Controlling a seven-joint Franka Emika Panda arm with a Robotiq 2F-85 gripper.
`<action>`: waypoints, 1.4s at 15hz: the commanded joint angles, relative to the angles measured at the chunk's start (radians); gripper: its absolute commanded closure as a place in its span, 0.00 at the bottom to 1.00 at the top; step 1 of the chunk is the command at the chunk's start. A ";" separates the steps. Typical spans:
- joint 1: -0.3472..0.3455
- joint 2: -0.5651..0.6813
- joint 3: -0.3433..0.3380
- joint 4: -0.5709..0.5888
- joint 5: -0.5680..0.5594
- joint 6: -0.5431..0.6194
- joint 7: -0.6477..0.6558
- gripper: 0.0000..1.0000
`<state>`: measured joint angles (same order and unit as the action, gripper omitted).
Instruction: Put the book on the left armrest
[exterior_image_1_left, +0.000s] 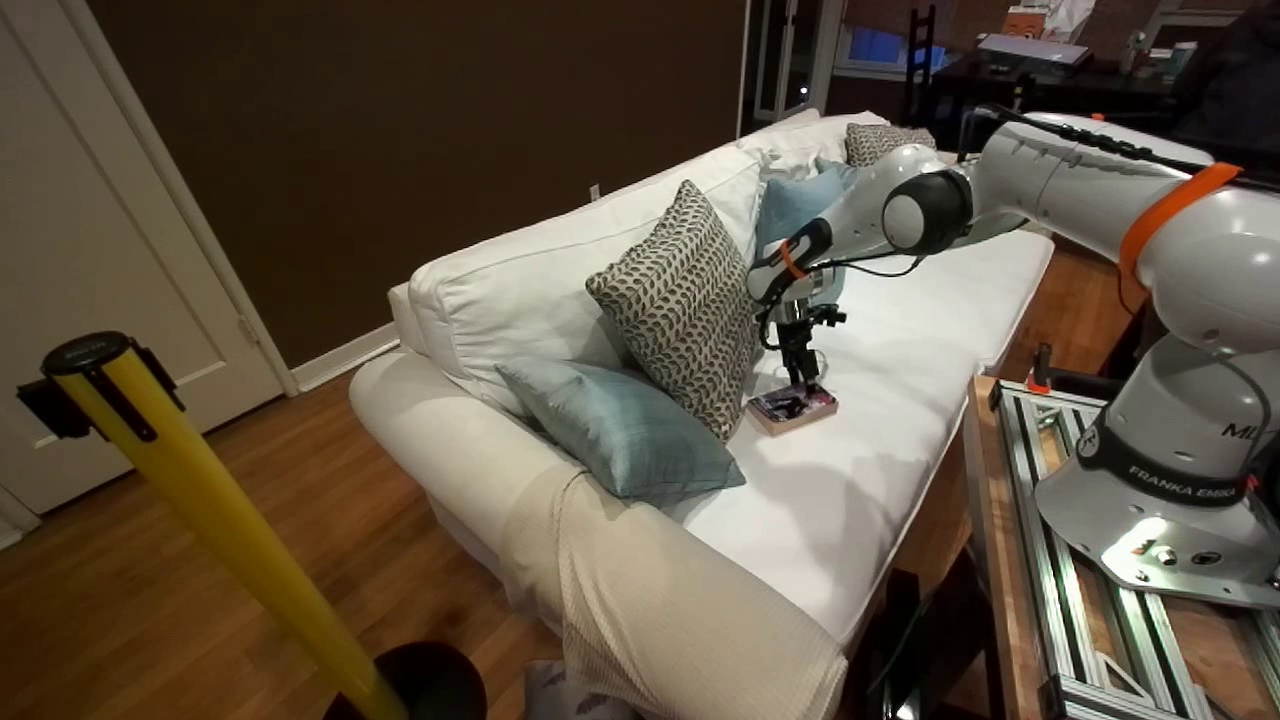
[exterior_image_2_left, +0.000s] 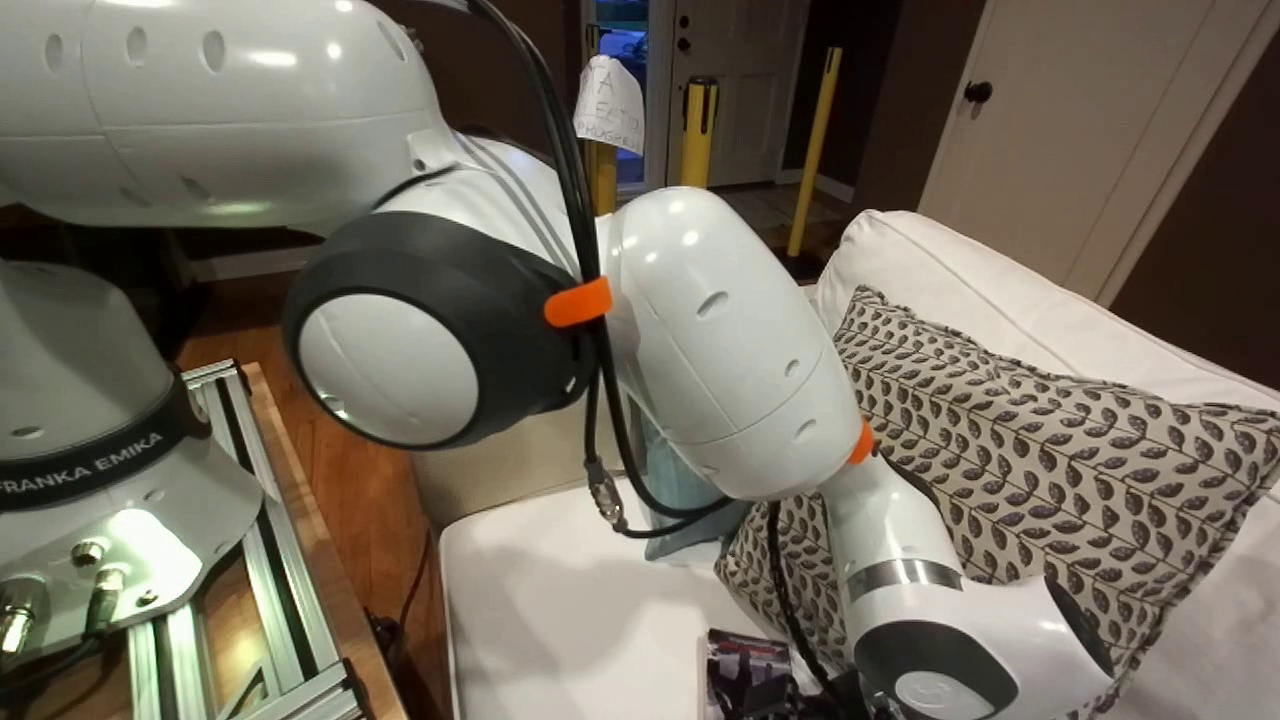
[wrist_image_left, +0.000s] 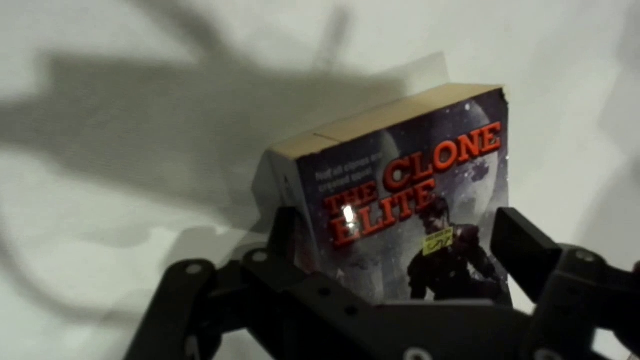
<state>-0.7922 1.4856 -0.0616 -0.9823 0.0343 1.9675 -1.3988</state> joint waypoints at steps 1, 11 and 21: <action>0.004 0.000 -0.004 -0.018 -0.026 0.001 -0.003 0.00; 0.012 0.000 -0.003 -0.060 -0.030 0.016 0.044 0.00; 0.014 0.000 0.015 -0.074 -0.007 0.050 0.173 0.00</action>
<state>-0.7834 1.4859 -0.0537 -1.0299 0.0241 1.9878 -1.2494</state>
